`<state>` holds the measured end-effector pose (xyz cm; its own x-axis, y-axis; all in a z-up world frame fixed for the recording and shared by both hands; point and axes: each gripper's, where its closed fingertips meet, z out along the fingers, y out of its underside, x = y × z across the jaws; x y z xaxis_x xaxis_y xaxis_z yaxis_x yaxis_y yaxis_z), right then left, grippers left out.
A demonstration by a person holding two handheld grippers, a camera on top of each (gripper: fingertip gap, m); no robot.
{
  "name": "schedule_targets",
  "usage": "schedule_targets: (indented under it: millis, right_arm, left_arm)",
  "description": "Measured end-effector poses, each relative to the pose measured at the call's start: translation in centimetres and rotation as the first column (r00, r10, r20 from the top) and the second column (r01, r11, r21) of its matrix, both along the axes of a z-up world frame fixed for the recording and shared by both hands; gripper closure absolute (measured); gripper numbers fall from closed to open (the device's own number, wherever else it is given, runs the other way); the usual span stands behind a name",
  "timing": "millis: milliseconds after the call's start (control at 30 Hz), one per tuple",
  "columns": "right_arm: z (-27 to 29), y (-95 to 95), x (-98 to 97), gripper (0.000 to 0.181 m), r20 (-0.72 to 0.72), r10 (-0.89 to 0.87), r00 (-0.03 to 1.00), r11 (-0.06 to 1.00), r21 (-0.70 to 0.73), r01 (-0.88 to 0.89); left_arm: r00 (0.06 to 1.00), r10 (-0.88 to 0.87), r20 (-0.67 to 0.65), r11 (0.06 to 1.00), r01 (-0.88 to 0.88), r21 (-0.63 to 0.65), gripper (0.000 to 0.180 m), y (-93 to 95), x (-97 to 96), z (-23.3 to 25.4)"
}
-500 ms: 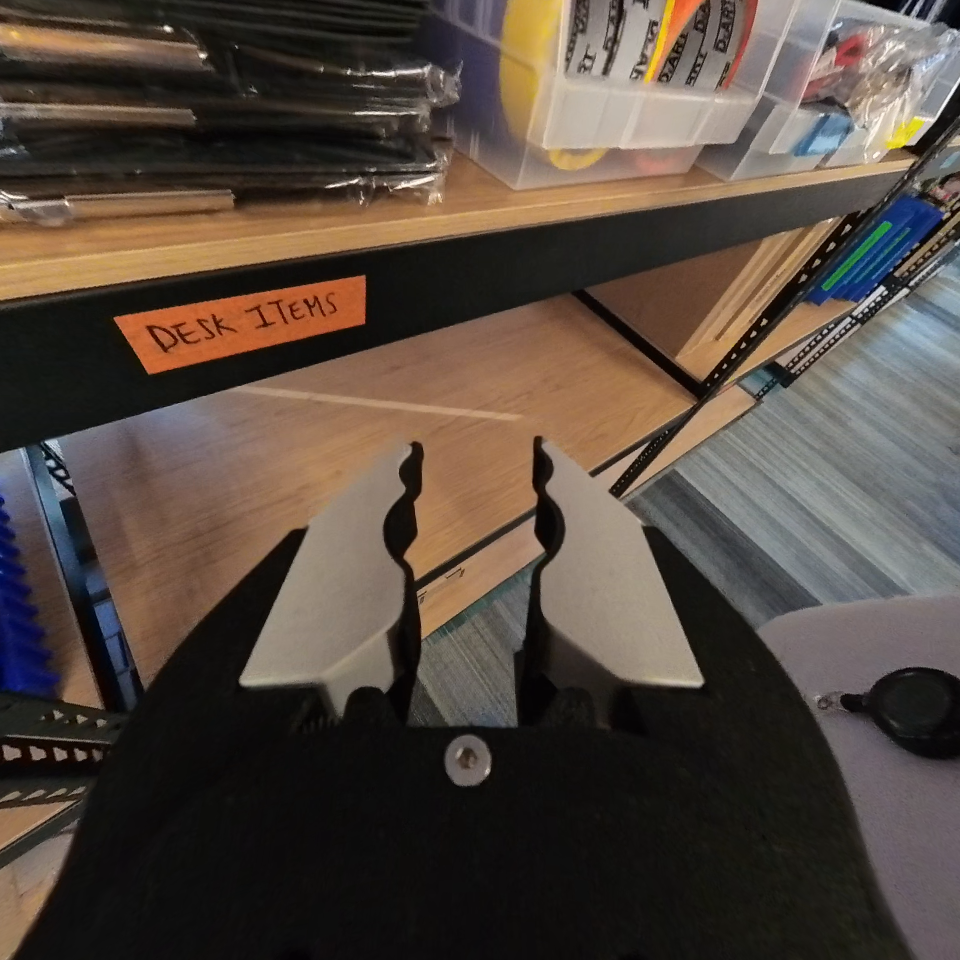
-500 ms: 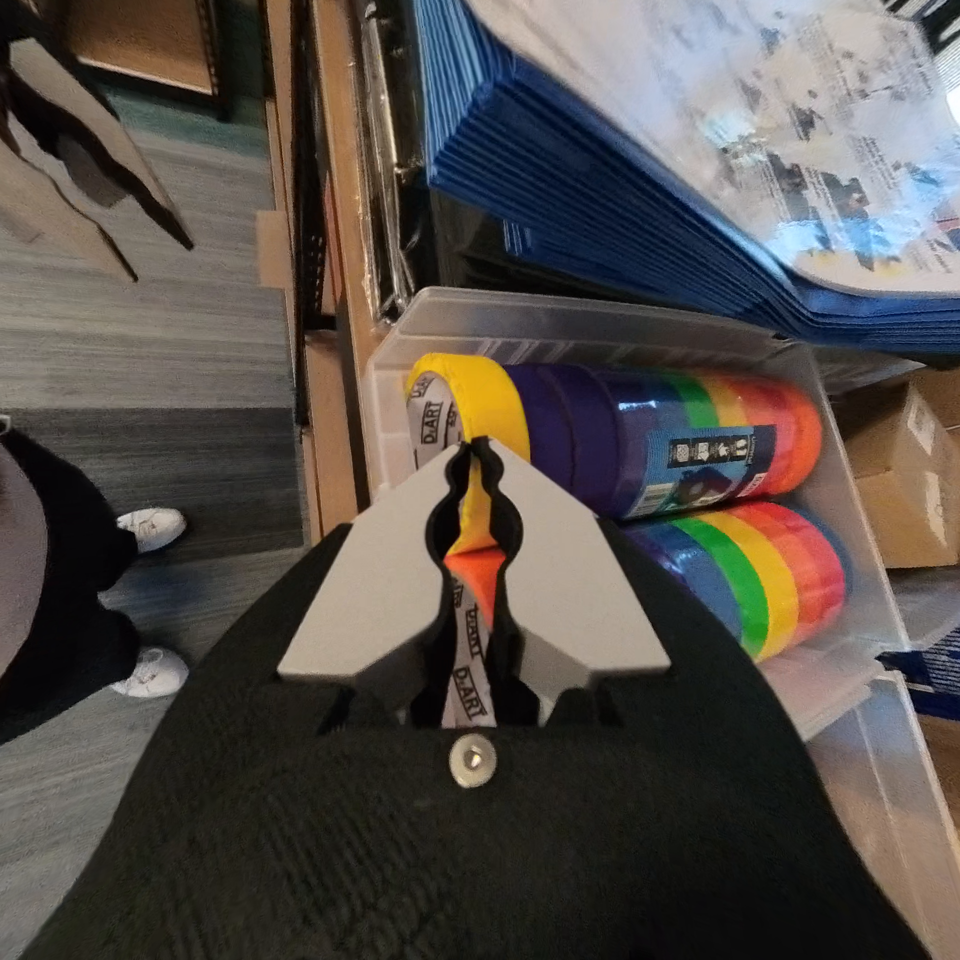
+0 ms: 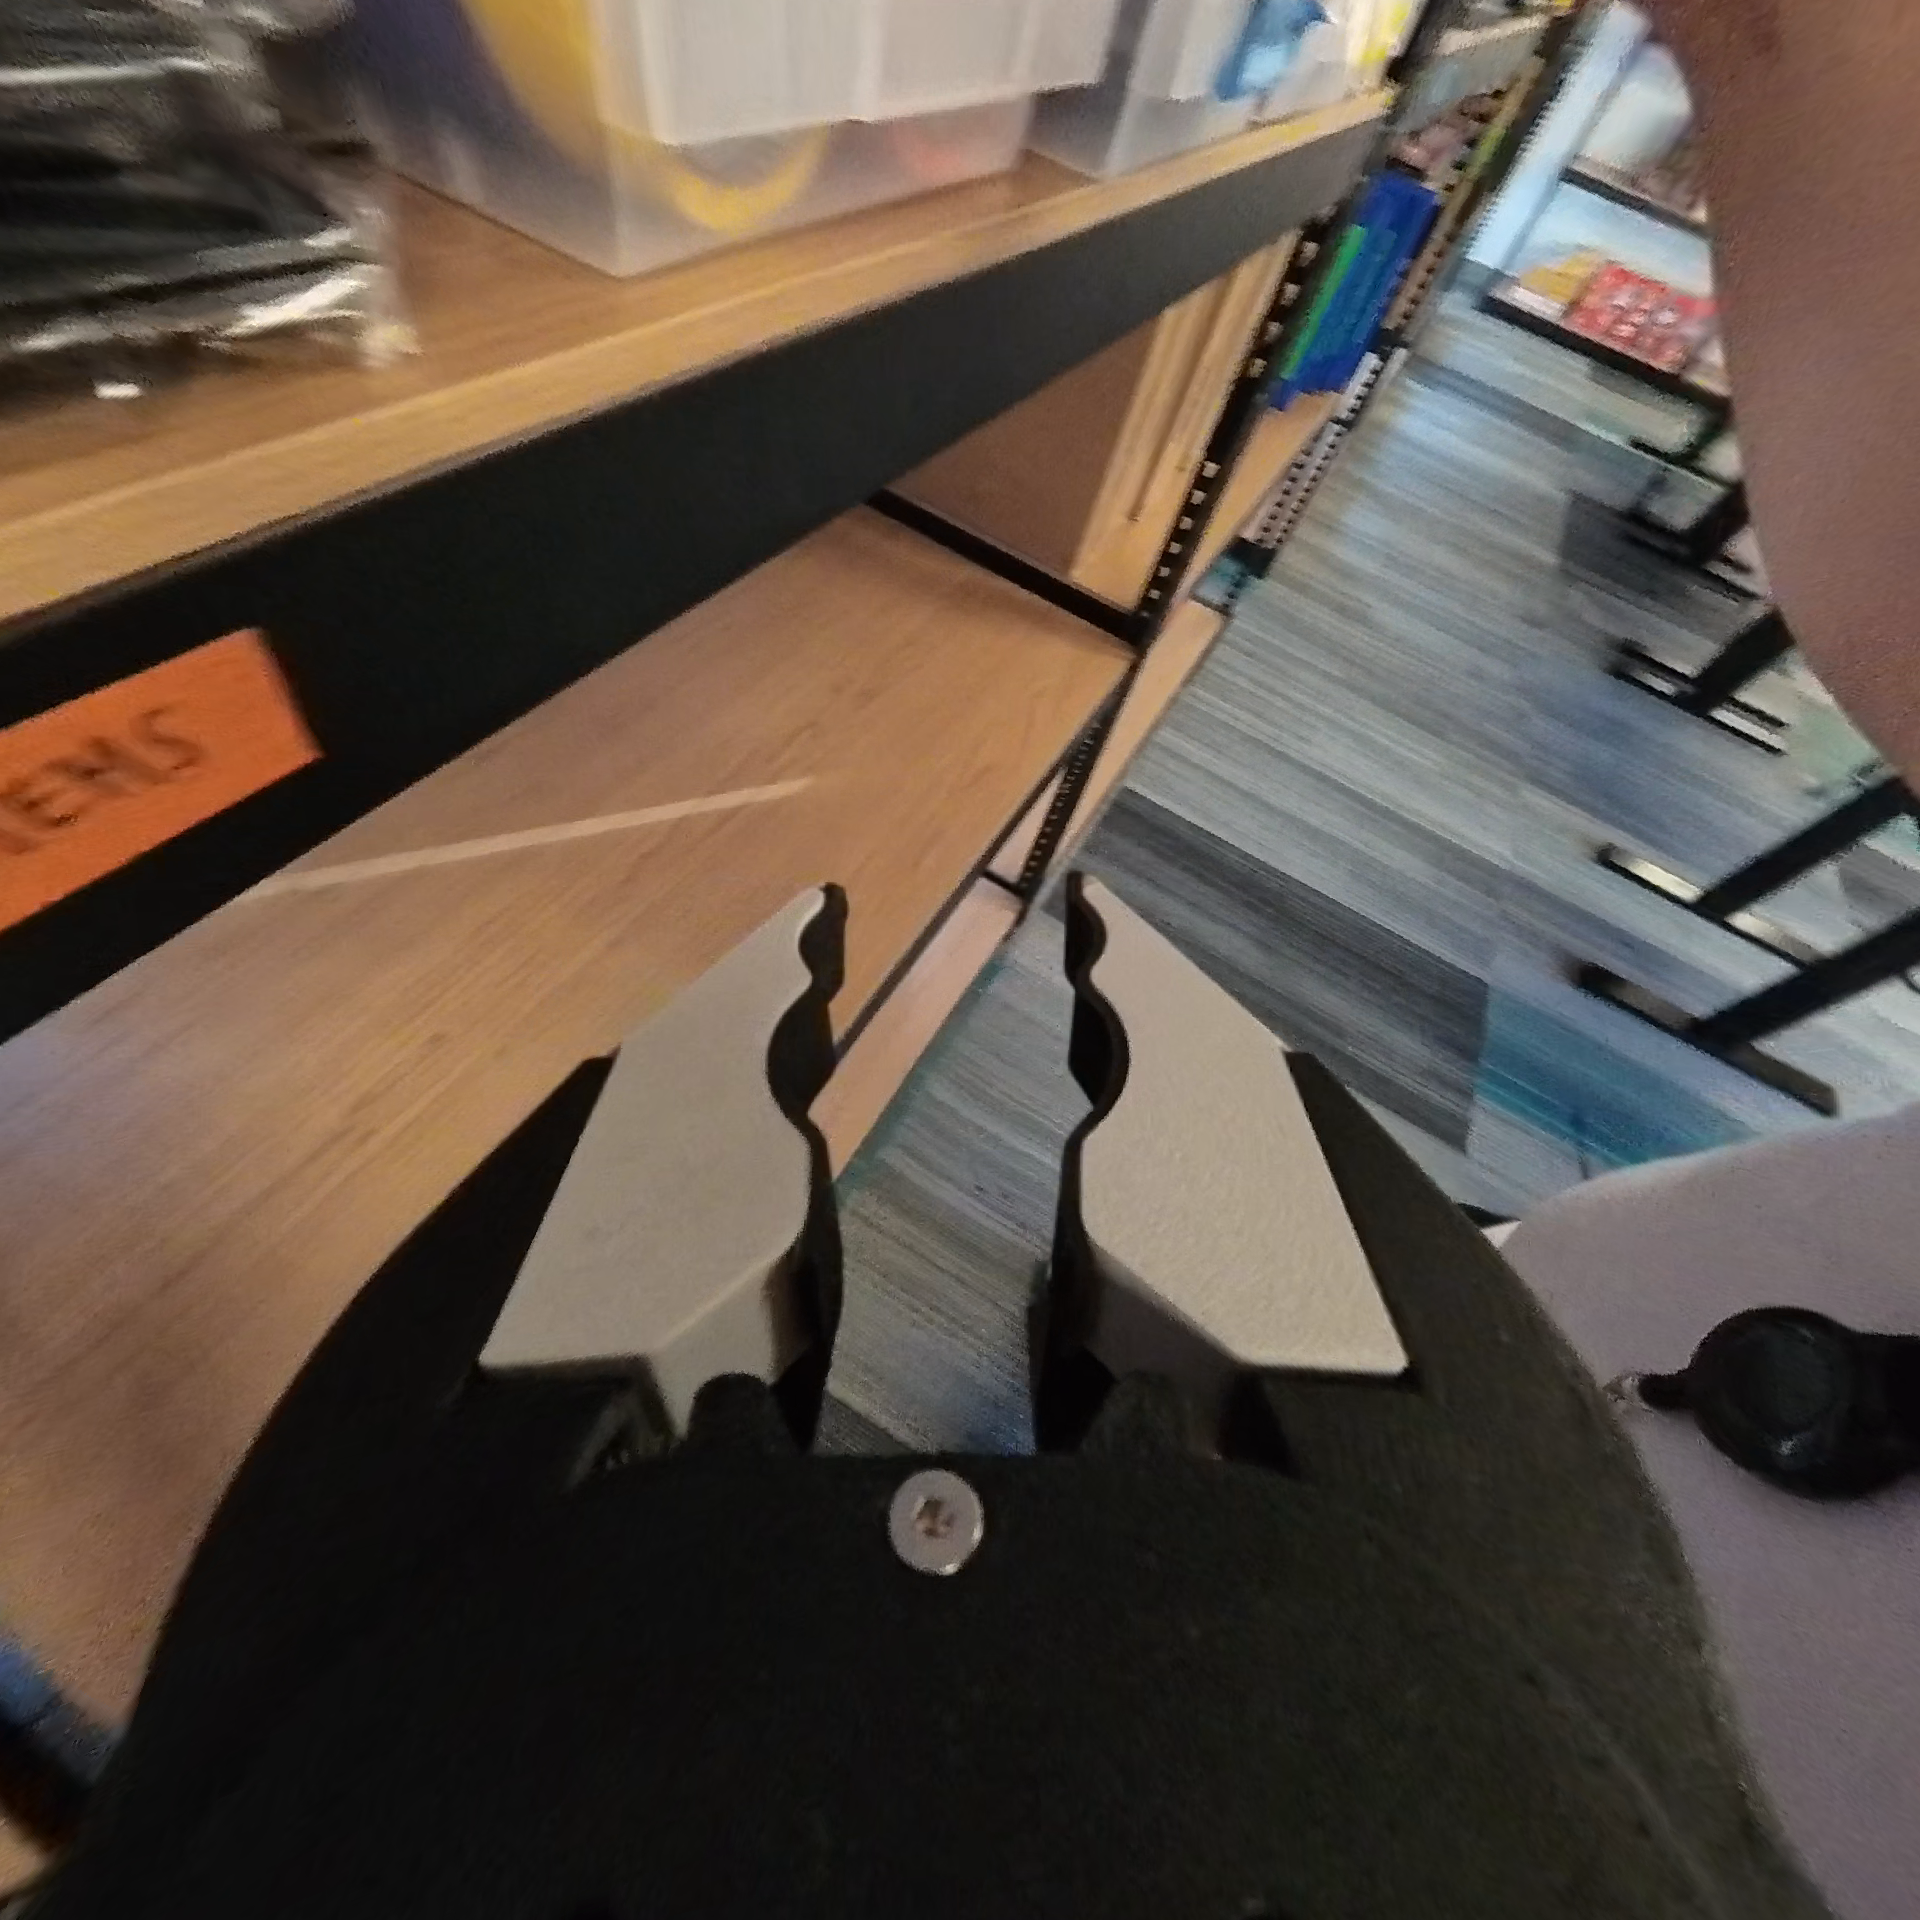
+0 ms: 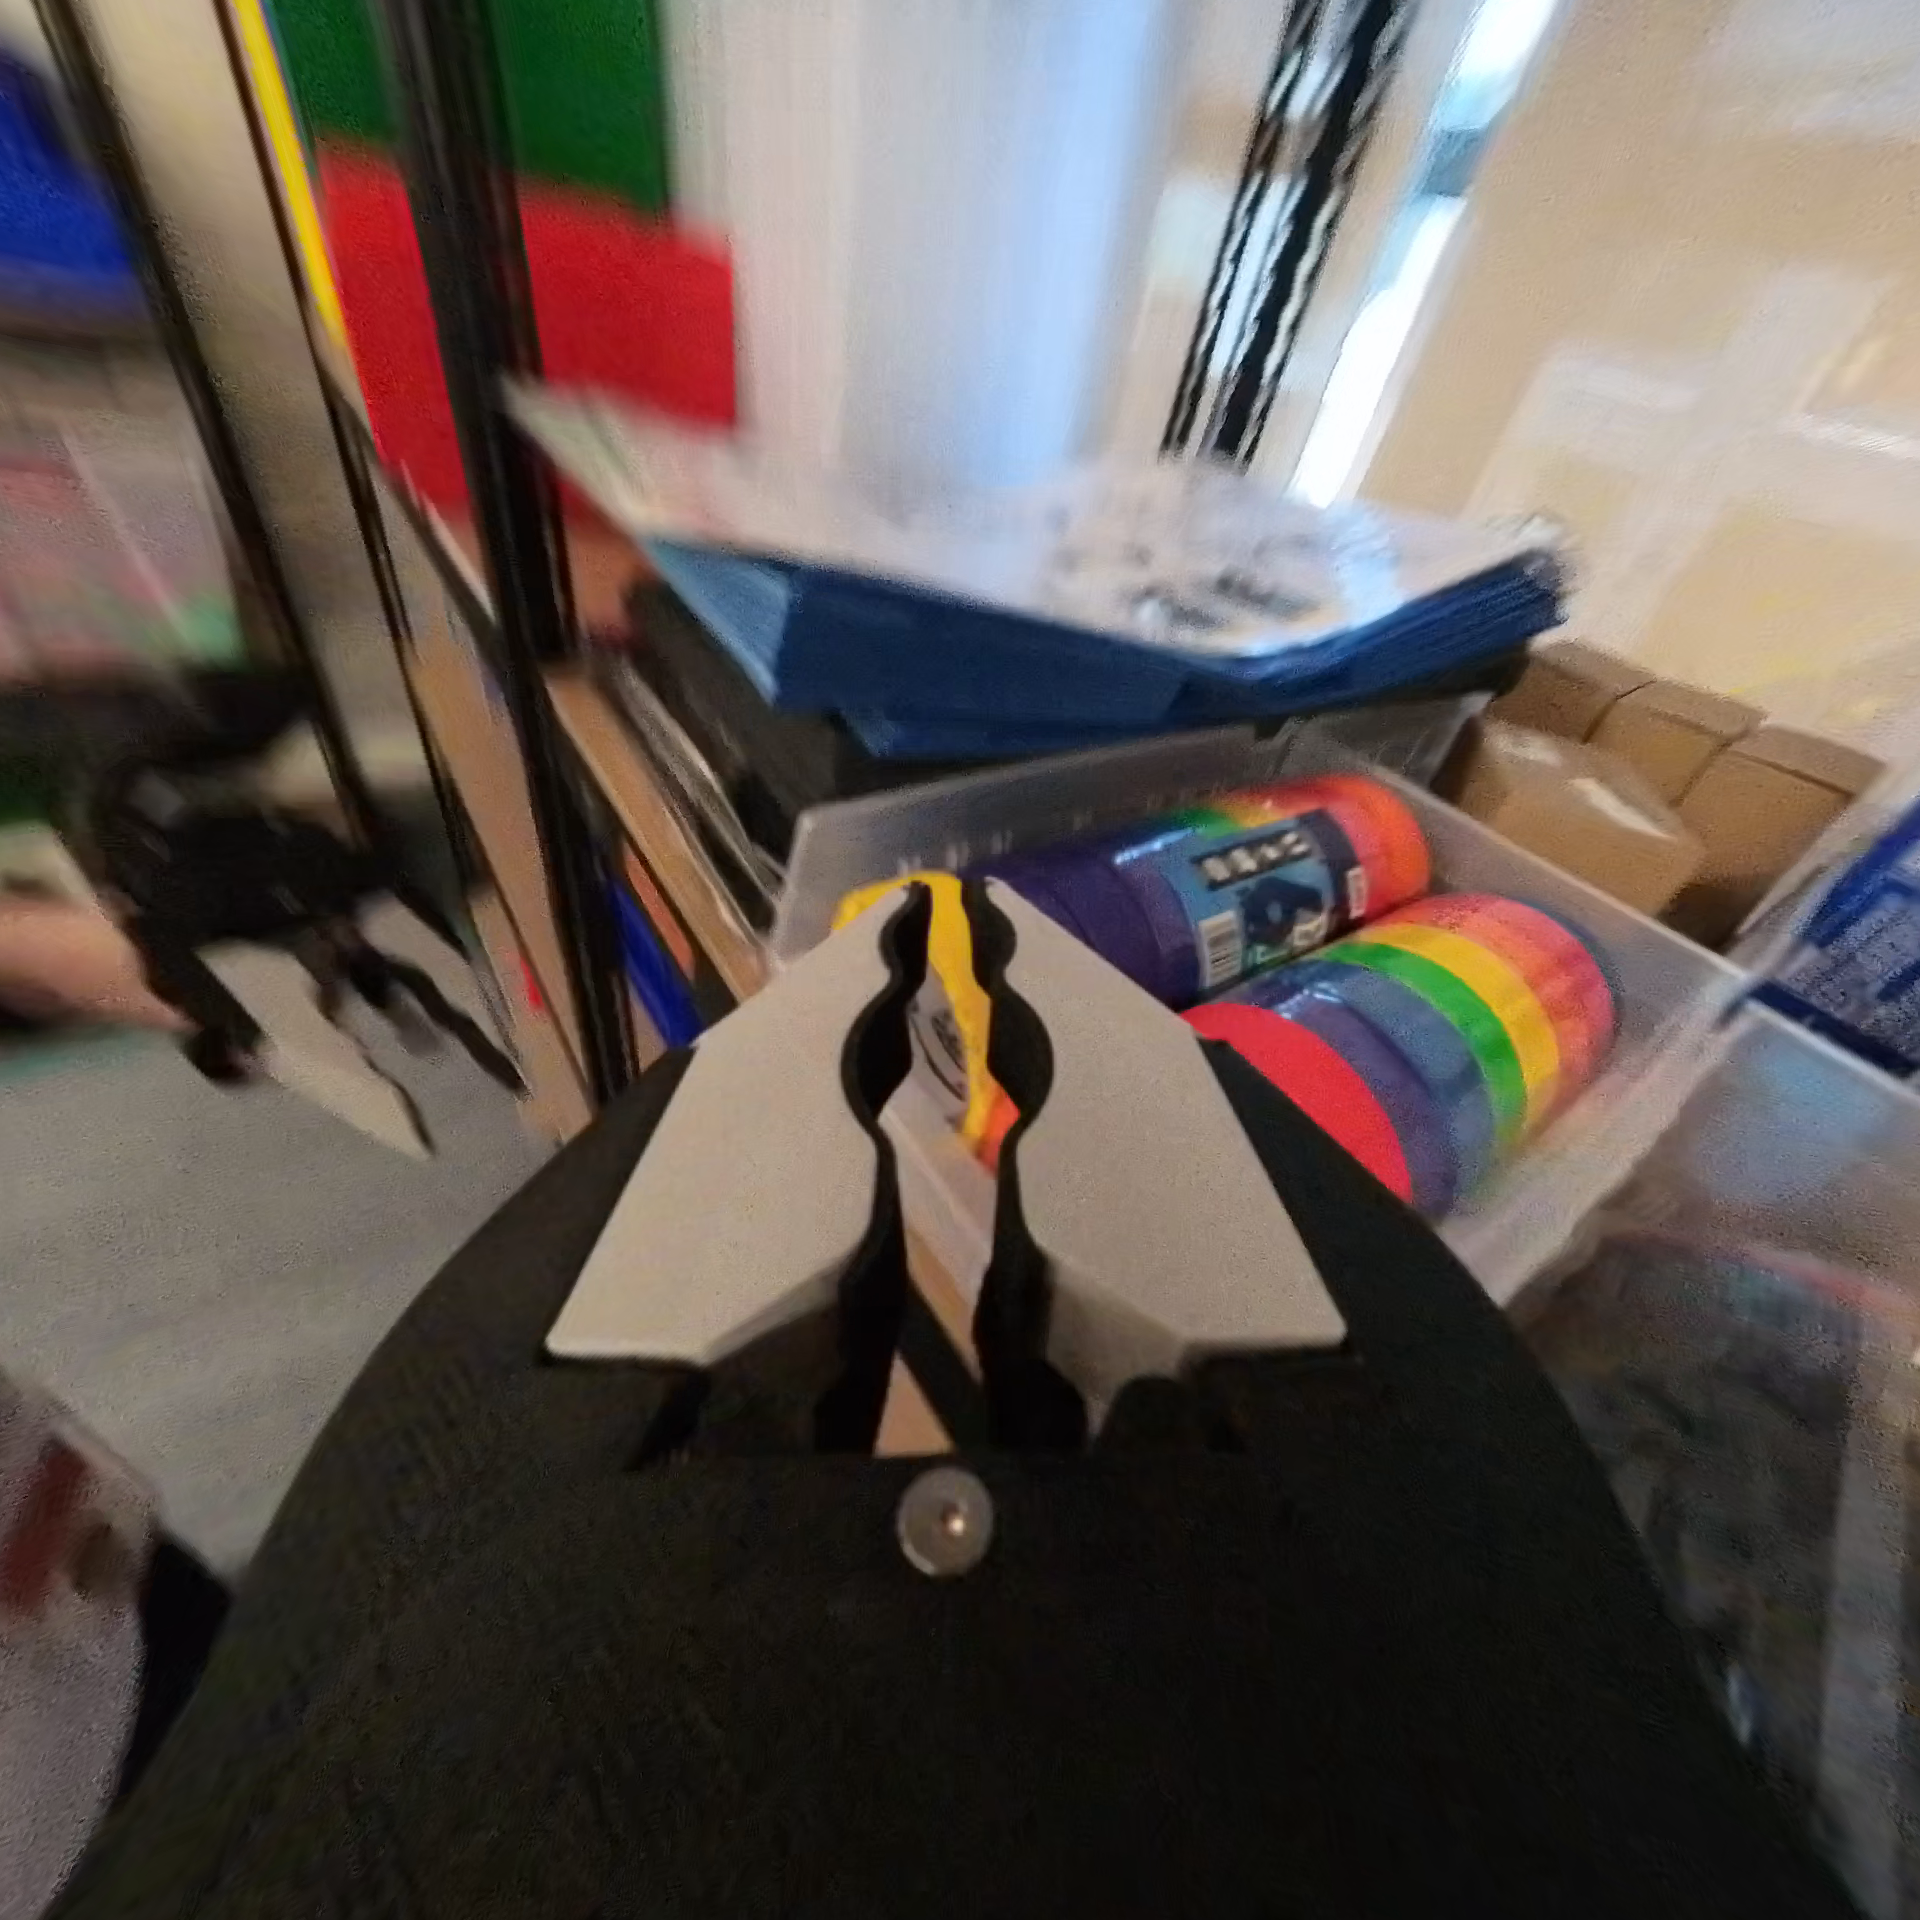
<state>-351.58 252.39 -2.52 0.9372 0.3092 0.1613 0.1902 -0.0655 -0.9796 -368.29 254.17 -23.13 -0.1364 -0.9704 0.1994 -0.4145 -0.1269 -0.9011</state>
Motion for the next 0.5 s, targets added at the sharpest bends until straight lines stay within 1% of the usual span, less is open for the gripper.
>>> schedule_targets:
  millis: [33,67,100,167,200,267,367,500]
  right_arm:
    - [0.9,-3.0,0.6,0.172,-0.092,-0.015,0.996,0.995,0.092,0.024]
    - [0.8,-6.2,1.5,0.169,-0.129,-0.059,0.990,0.985,0.151,0.079]
    - [-0.2,-9.3,2.8,0.165,-0.132,-0.154,0.979,0.971,0.164,0.174]
    - [-4.0,-15.4,5.2,0.152,-0.098,-0.369,0.924,0.923,0.073,0.377]
    - [-5.9,-18.6,5.9,0.149,-0.090,-0.457,0.885,0.887,0.020,0.461]
    - [-7.9,-25.2,6.7,0.147,-0.123,-0.599,0.792,0.798,-0.005,0.603]
    - [-9.5,-35.9,7.6,0.150,-0.212,-0.765,0.608,0.618,0.020,0.786]
    - [-10.7,-50.4,7.1,0.167,-0.304,-0.867,0.394,0.389,0.082,0.918]
  left_arm:
    - [0.999,-0.040,0.004,0.999,0.040,0.003,0.139,-0.7,0.5,-0.1]
    - [0.997,-0.078,0.007,0.997,0.078,0.015,0.139,-1.5,1.0,-0.3]
    - [0.993,-0.114,0.012,0.993,0.113,0.036,0.139,-2.4,1.6,-0.4]
    - [0.980,-0.197,0.021,0.978,0.194,0.079,0.140,-4.8,3.0,-0.7]
    - [0.970,-0.241,0.021,0.967,0.238,0.094,0.140,-6.3,3.7,-0.8]
    - [0.942,-0.334,0.018,0.938,0.331,0.105,0.141,-10.0,5.4,-1.1]
    - [0.866,-0.500,0.005,0.863,0.497,0.087,0.145,-17.3,8.3,-1.4]
    - [0.703,-0.711,0.009,0.700,0.707,0.097,0.153,-30.0,13.0,-1.1]
